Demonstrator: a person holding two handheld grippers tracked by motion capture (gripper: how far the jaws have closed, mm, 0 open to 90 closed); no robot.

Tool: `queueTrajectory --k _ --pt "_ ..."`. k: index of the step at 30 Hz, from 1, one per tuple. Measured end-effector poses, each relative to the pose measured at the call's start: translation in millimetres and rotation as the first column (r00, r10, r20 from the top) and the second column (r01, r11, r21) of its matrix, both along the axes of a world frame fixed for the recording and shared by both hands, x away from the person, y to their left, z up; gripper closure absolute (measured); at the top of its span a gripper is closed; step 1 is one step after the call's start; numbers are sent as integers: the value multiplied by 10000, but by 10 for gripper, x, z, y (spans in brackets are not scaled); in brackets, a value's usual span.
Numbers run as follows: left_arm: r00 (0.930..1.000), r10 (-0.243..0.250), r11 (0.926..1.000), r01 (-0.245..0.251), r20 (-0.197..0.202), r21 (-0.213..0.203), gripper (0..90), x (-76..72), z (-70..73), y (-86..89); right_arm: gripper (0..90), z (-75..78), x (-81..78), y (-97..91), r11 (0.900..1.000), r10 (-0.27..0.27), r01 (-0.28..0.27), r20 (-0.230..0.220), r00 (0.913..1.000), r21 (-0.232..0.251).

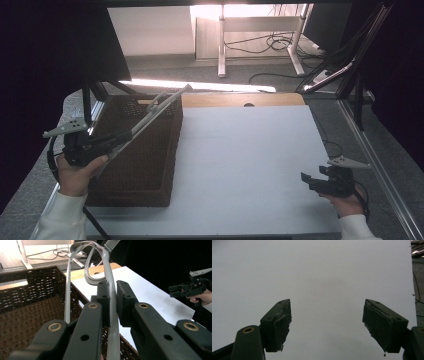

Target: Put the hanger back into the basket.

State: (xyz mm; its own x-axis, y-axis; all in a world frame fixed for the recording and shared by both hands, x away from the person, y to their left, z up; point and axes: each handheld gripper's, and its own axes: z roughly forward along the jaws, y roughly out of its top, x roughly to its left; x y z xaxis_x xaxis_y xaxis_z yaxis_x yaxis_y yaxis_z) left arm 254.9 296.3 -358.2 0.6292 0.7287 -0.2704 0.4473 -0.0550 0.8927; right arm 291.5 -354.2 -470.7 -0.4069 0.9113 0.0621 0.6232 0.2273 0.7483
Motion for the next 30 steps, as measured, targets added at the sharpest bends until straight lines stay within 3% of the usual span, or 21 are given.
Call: queueTrajectory --k 9,25,30 --pt "9998 165 9996 -167 -88 -238 825 3 -93 222 236 -4 1 1 10000 11 -11 -6 10000 -9" --pt "9995 122 9999 -122 -299 -1 825 94 -372 421 235 -14 4 10 10000 18 -18 -49 10000 -60" --pt "9995 64 9999 -67 -322 -93 825 117 -437 481 235 -11 2 8 10000 18 -19 -39 10000 -66"
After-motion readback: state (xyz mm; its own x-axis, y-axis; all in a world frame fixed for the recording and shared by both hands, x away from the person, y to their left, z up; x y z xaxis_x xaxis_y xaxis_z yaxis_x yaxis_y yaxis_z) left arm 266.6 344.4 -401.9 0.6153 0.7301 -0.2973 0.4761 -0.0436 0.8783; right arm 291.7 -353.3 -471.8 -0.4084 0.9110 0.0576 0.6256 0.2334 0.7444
